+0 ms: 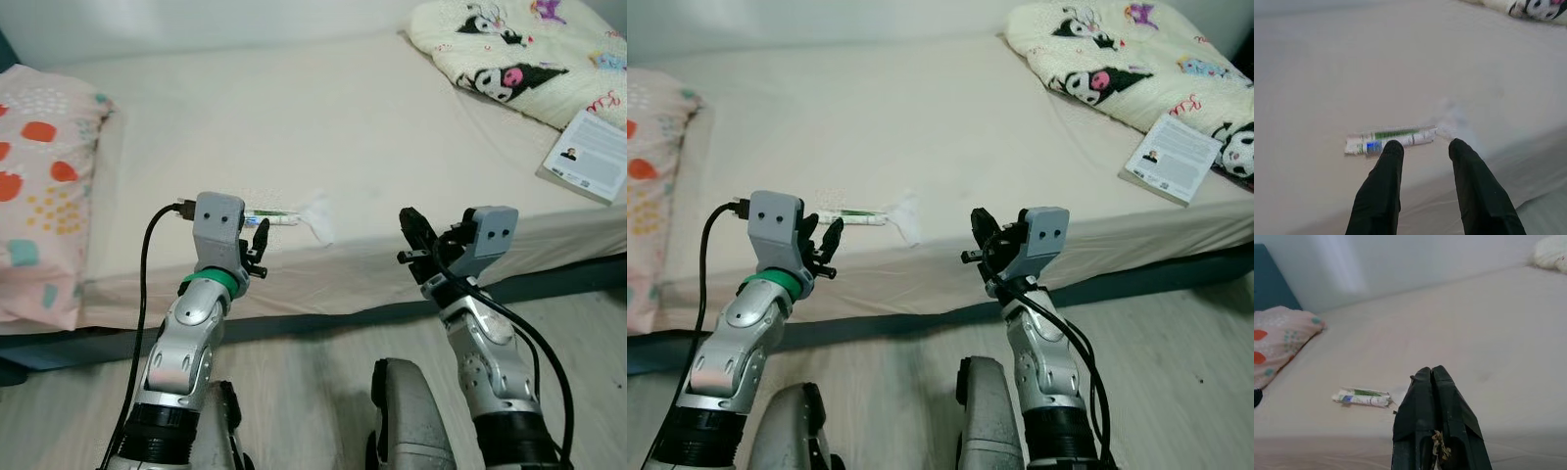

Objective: Clean up the room

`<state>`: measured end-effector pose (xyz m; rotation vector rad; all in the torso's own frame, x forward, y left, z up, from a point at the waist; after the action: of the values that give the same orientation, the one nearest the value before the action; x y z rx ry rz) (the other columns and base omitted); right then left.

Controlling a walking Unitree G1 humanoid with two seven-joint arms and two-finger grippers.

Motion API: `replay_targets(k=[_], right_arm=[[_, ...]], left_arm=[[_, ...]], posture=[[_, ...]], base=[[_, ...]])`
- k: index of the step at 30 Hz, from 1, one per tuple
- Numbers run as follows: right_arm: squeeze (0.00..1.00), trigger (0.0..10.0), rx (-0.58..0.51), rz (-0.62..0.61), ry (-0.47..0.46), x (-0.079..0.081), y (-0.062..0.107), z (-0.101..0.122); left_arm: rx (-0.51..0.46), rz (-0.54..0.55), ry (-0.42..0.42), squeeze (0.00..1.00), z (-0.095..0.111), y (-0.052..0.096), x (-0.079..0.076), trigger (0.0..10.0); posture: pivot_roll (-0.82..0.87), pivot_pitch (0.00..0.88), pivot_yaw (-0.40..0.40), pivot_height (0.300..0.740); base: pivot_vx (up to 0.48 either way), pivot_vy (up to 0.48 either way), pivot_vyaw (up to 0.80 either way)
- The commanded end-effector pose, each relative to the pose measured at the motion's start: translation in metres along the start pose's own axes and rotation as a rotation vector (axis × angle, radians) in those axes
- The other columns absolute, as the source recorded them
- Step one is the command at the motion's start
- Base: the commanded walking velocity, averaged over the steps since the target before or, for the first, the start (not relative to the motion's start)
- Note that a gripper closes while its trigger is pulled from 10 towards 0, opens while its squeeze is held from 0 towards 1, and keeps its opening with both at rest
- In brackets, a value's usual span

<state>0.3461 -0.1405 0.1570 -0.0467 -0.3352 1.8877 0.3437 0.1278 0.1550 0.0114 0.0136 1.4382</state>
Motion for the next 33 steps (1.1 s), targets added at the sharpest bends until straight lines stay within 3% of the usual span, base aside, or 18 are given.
replay_targets(k=[1,8,9,16,19,26,27,29,30,33], right_arm=[[0.0,10.0,0.019,0.026,-0.016,0.005,-0.002,-0.005],[0.0,10.0,0.023,0.099,-0.019,0.013,-0.016,-0.002],[0.0,10.0,0.033,0.136,-0.003,0.014,-0.023,-0.001],[0.0,10.0,0.041,0.149,0.013,0.011,-0.029,-0.001],[0.0,10.0,0.053,0.153,0.005,0.009,-0.036,-0.003],[0.04,10.0,0.129,0.068,0.014,-0.006,-0.051,-0.016],[0.66,10.0,0.131,0.054,0.008,-0.009,-0.054,-0.015],[0.66,10.0,0.131,0.054,0.008,-0.009,-0.054,-0.015],[1.0,10.0,0.131,0.043,-0.003,-0.011,-0.056,-0.014],[1.0,10.0,0.138,0.046,-0.017,-0.012,-0.065,-0.01]], left_arm=[[0.012,0.03,-0.017,0.0,-0.002,0.004,0.008,10.0],[0.005,0.079,-0.028,0.0,0.0,0.006,0.015,10.0],[0.006,0.085,-0.037,0.0,-0.001,0.004,0.015,10.0],[0.008,0.085,-0.037,0.0,-0.001,-0.003,0.01,10.0],[-0.018,0.098,-0.034,0.0,0.01,-0.007,0.01,10.0],[-0.06,0.157,-0.053,0.0,0.031,0.01,0.03,10.0],[-0.066,0.16,-0.059,0.0,0.034,0.013,0.032,10.0],[-0.066,0.16,-0.059,0.0,0.034,0.013,0.032,10.0],[-0.072,0.162,-0.064,0.0,0.036,0.015,0.033,10.0],[-0.093,0.16,-0.085,0.0,0.045,0.026,0.034,10.0]], posture=[[-0.06,0.067,0.074,0.527],[-0.04,0.11,0.068,0.517],[-0.05,0.12,0.08,0.517],[-0.04,0.119,0.075,0.517],[-0.01,0.16,0.058,0.517],[0.05,0.248,0.057,0.517],[0.06,0.257,0.058,0.517],[0.06,0.257,0.058,0.517],[0.06,0.264,0.059,0.517],[0.11,0.296,0.06,0.517]], base=[[0.0,0.0,0.0],[0.0,0.0,0.0],[0.0,0.0,0.0],[0.0,0.0,0.0],[0.0,0.0,0.0],[0.0,0.0,0.0],[0.0,0.0,0.0],[0.0,0.0,0.0],[0.0,0.0,0.0],[0.0,0.0,0.0]])
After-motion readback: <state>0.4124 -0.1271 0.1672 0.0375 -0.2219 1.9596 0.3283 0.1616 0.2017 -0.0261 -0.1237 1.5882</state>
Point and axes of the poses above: a point about 5 cm out from each wrist's last joint towards the gripper, its own y axis pointing back from the gripper into the wrist, its own z axis along the axis of the wrist's last joint, x = y × z, the point moved 3 cm from there along -y, pointing out of the wrist towards the gripper, and after that the axes turned 3 degrees about y, right-handed, at the moved point
